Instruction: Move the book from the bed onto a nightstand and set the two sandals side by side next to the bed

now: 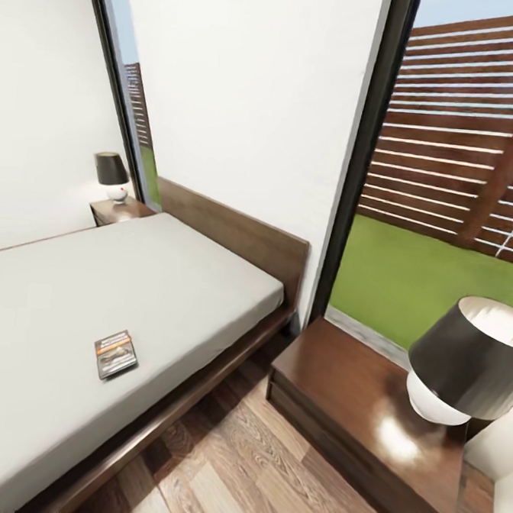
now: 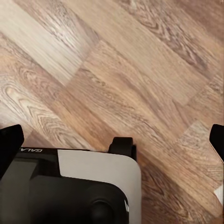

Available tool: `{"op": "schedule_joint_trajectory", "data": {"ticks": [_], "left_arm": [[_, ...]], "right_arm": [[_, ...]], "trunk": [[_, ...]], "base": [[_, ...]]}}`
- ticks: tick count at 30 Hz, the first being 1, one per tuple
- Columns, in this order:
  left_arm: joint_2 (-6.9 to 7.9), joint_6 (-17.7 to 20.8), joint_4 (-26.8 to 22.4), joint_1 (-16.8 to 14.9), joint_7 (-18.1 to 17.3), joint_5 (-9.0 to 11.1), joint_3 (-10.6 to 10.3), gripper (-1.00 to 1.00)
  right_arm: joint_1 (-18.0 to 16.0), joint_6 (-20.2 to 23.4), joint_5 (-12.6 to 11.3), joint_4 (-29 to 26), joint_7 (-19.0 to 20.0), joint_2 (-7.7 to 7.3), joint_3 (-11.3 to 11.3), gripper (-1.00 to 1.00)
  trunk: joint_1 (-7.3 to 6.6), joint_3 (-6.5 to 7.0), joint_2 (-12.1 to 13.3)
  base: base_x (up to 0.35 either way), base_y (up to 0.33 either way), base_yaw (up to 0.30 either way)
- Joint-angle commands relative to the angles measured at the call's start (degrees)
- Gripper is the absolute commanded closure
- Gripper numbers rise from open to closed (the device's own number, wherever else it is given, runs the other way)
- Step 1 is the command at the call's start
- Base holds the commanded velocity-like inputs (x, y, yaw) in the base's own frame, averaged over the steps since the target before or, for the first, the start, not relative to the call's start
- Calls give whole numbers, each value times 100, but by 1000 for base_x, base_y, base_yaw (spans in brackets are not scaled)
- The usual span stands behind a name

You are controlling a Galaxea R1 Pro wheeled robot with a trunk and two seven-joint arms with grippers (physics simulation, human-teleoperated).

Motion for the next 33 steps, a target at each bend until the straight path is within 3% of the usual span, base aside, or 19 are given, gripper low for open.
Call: {"op": "schedule_joint_trajectory", "data": {"ticks": [1,33], "left_arm": [[-2,-18,5,-5,-7,57,-48,-100],[-44,-20,5,-5,-7,57,-48,-100]], "right_arm": [[1,40,28,-14,34,3,-48,-100],[1,40,29,-12,34,11,-48,-100]], "trunk": [[1,-5,-3],[1,-5,-3]], "base": [[60,-111,286],[10,-39,286]]}}
